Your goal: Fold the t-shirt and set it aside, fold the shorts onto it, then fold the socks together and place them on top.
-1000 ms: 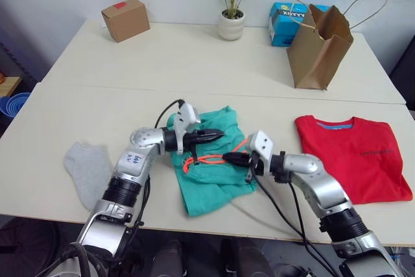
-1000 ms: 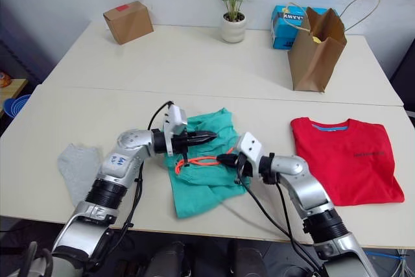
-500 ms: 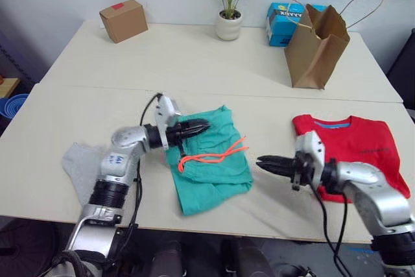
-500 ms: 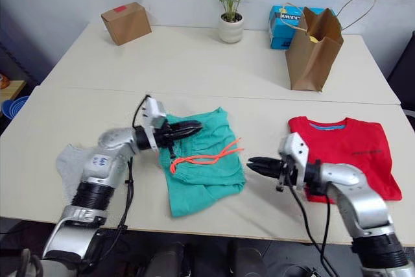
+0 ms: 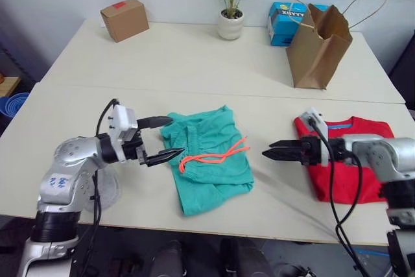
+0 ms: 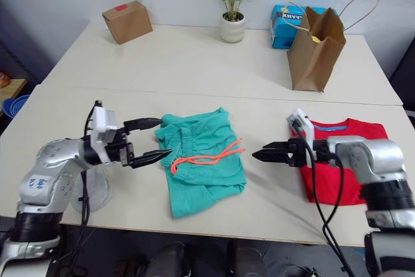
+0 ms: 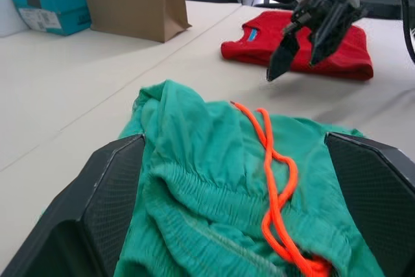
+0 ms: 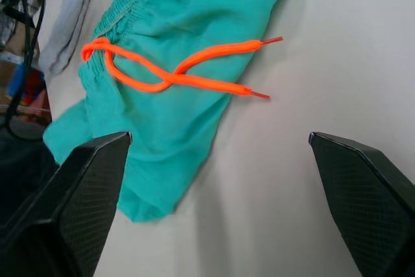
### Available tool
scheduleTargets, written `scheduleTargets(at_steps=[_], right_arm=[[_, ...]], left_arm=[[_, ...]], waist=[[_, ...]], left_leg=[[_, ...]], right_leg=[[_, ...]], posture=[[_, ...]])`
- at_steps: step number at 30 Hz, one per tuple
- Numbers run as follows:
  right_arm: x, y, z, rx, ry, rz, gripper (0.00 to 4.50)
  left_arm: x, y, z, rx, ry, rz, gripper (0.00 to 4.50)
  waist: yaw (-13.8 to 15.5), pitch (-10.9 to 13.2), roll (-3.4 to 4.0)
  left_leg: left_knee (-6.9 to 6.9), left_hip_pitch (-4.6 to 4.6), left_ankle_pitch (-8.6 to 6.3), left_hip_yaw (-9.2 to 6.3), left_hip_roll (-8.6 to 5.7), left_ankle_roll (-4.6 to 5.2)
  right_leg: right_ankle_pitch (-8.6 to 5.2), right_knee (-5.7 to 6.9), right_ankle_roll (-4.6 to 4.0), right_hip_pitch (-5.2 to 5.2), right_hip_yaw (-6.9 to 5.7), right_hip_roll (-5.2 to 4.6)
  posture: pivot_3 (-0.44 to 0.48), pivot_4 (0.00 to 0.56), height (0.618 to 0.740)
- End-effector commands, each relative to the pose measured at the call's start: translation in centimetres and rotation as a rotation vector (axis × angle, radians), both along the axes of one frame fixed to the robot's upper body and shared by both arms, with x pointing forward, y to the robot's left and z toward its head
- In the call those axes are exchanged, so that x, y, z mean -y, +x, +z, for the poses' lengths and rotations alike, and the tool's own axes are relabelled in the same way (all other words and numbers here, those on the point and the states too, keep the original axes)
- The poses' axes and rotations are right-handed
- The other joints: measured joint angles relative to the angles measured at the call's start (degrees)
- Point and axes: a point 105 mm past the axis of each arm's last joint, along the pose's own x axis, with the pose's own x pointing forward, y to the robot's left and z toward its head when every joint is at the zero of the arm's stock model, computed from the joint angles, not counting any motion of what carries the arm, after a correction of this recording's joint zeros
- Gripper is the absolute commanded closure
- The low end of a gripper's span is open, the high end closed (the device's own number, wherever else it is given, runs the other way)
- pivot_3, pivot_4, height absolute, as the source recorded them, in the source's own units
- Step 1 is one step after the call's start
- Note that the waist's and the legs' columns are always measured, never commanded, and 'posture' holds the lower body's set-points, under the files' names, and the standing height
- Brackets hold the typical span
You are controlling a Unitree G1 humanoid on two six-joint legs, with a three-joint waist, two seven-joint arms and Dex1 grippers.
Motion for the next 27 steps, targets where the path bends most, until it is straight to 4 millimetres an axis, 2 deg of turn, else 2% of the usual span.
scheduleTargets(at_steps=[1, 4, 7, 10, 14, 18, 19, 21, 24, 27], right_arm=[[-0.1, 1.0, -1.8, -0.112, -0.05, -0.037, 0.0], [-1.0, 1.4, -2.5, -0.148, -0.087, -0.009, 0.0], [-3.8, 1.0, -2.6, -0.209, -0.062, 0.063, 0.0], [-6.5, 1.0, -2.1, -0.262, 0.004, 0.081, 0.0], [-9.0, 0.8, -2.6, -0.306, 0.02, 0.107, 0.0], [-11.1, 0.5, -2.3, -0.348, 0.079, 0.133, 0.0], [-11.5, 0.4, -2.4, -0.349, 0.079, 0.137, 0.29], [-12.1, 0.3, -2.8, -0.339, 0.065, 0.138, 0.56], [-13.7, 0.8, -2.7, -0.313, 0.102, 0.095, 1.55], [-13.2, 0.7, -2.3, -0.307, 0.106, 0.079, 2.52]], left_arm=[[-1.0, -2.0, 1.2, 0.06, -0.015, -0.044, 0.02], [-2.5, -2.7, 1.3, 0.073, -0.026, -0.028, 0.02], [-4.5, -3.9, 1.1, 0.072, 0.004, -0.016, 0.02], [-5.8, -4.7, 1.1, 0.023, -0.011, 0.007, 0.02], [-5.9, -5.4, 0.4, -0.017, -0.018, 0.015, 0.02], [-5.7, -5.5, 0.3, -0.018, -0.039, 0.025, 0.02], [-5.7, -5.4, 0.4, -0.013, -0.046, 0.03, 0.0], [-5.6, -5.4, 0.4, -0.007, -0.051, 0.037, 0.0], [-5.3, -5.1, 0.3, 0.005, -0.049, 0.042, 0.0], [-5.1, -4.9, 0.5, 0.02, -0.059, 0.045, 0.0]], waist=[[-0.2, 0.0, 0.01], [-0.2, -0.1, -0.11], [-0.9, -0.1, -0.19], [-1.9, -0.1, -0.2], [-2.7, -0.1, -0.18], [-3.1, -0.1, -0.18], [-3.1, -0.1, -0.18], [-3.1, -0.1, -0.17], [-3.2, -0.1, -0.16], [-3.0, -0.1, -0.08]], left_leg=[[0.01, -0.01, -0.01, 0.01, 0.02, 0.01], [0.04, 0.0, -0.03, 0.0, 0.05, 0.06], [0.01, 0.04, -0.15, 0.0, 0.07, 0.26], [-0.15, 0.13, -0.14, -0.01, 0.12, 0.21], [-0.27, 0.2, -0.13, -0.03, 0.17, 0.14], [-0.29, 0.2, -0.14, -0.03, 0.18, 0.12], [-0.3, 0.2, -0.14, -0.03, 0.18, 0.12], [-0.32, 0.21, -0.15, -0.02, 0.18, 0.11], [-0.34, 0.21, -0.15, -0.02, 0.18, 0.11], [-0.37, 0.2, -0.13, -0.01, 0.18, 0.07]], right_leg=[[0.0, -0.01, 0.0, -0.01, 0.0, 0.0], [0.01, 0.0, -0.02, -0.01, -0.02, 0.01], [0.09, 0.0, -0.15, 0.02, -0.03, 0.0], [0.09, 0.01, -0.2, 0.02, -0.04, 0.02], [0.03, 0.08, -0.32, 0.01, -0.11, 0.05], [0.03, 0.07, -0.32, 0.01, -0.11, 0.05], [0.03, 0.07, -0.32, 0.01, -0.11, 0.06], [0.03, 0.07, -0.32, 0.0, -0.11, 0.06], [0.03, 0.06, -0.32, 0.0, -0.1, 0.06], [0.03, 0.06, -0.32, -0.03, -0.1, 0.06]], posture=[[0.0, 0.15, 0.74], [0.0, 0.15, 0.74], [0.0, 0.15, 0.74], [0.0, 0.15, 0.74], [0.0, 0.15, 0.74], [0.0, 0.15, 0.74], [0.0, 0.15, 0.74], [0.0, 0.15, 0.74], [0.0, 0.15, 0.74], [0.0, 0.15, 0.74]])
